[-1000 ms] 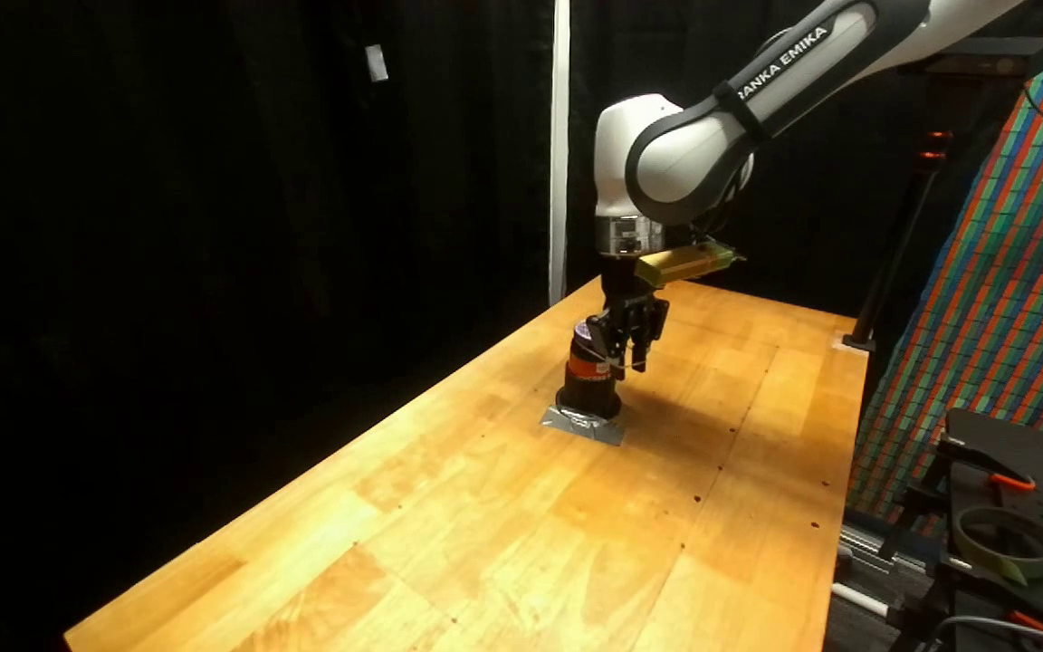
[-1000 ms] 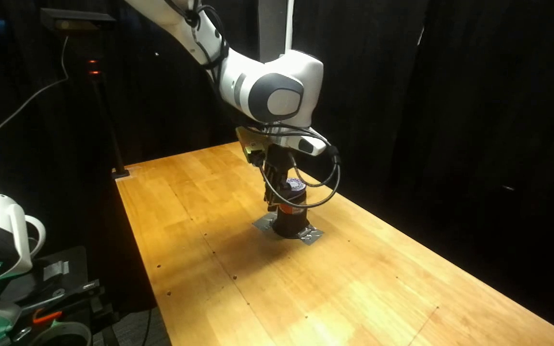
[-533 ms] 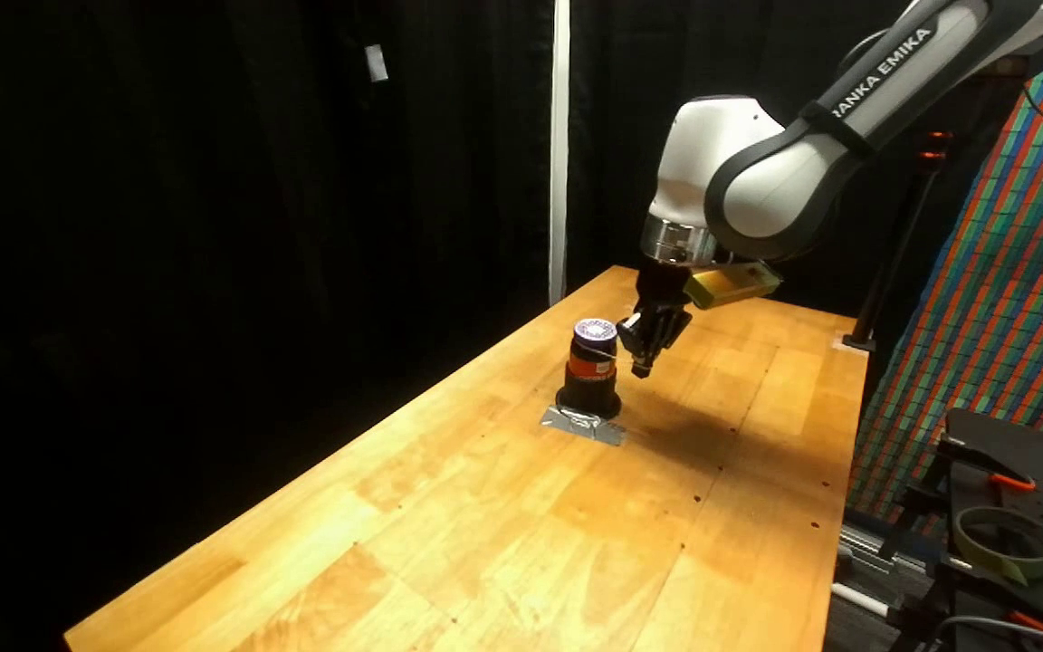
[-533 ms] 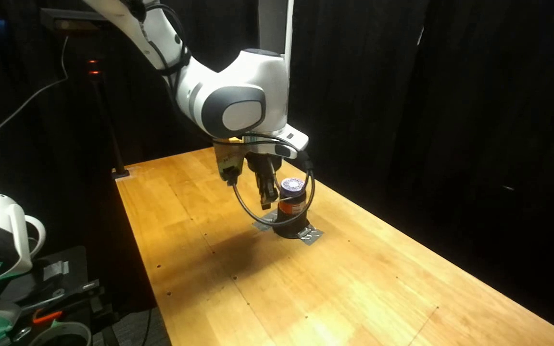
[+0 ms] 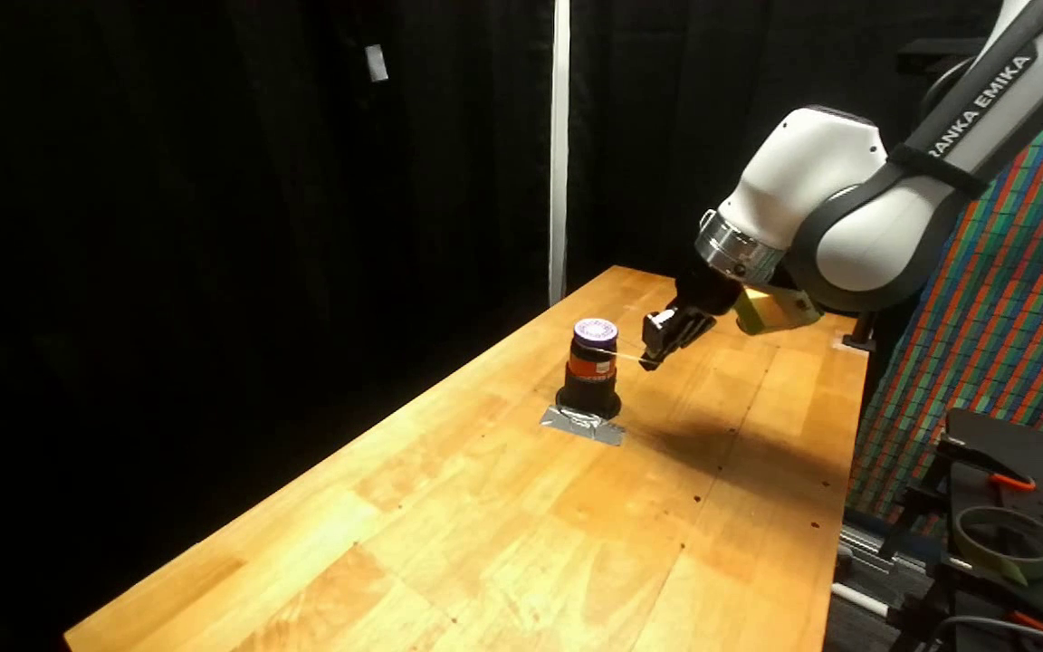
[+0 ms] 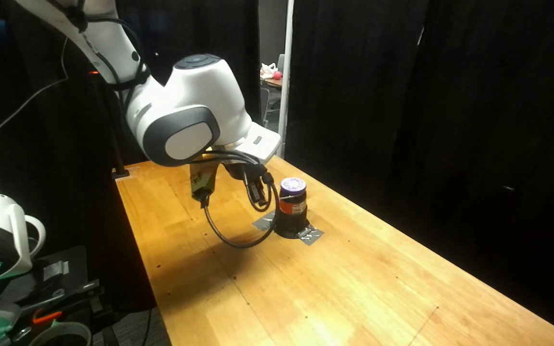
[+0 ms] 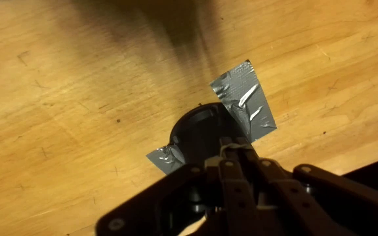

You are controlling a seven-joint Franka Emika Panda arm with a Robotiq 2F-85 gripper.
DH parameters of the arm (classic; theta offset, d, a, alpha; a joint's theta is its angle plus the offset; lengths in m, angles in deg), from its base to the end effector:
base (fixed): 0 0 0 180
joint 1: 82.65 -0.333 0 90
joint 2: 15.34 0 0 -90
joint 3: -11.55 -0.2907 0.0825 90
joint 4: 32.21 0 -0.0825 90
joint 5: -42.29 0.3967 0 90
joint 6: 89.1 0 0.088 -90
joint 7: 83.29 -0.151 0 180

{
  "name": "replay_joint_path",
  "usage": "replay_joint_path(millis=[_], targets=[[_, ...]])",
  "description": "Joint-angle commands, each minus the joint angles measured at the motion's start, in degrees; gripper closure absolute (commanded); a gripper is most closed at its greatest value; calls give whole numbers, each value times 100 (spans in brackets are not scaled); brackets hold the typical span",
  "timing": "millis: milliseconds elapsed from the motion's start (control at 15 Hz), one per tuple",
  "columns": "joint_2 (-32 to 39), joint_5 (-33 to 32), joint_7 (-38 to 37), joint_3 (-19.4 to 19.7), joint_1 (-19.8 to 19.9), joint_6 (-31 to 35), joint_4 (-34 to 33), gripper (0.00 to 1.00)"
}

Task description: Put a rubber band around the cup

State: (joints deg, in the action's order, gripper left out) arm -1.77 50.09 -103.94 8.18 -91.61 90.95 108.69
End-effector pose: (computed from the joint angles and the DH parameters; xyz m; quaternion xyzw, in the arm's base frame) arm 0.5276 0.1044 0.1753 -0.9652 0.1390 -0.2054 0.0833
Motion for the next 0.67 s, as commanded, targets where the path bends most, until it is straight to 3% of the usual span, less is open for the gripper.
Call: replay_joint_path(millis=[0, 200, 400, 600], targets=[[-233, 274, 55, -645, 323, 1311, 717, 90], [-56, -58, -204, -962, 505, 2608, 1088, 91], [170, 36, 5, -822, 349, 3655, 1373, 90], [424, 16, 105, -772, 314, 4298, 1527, 90]])
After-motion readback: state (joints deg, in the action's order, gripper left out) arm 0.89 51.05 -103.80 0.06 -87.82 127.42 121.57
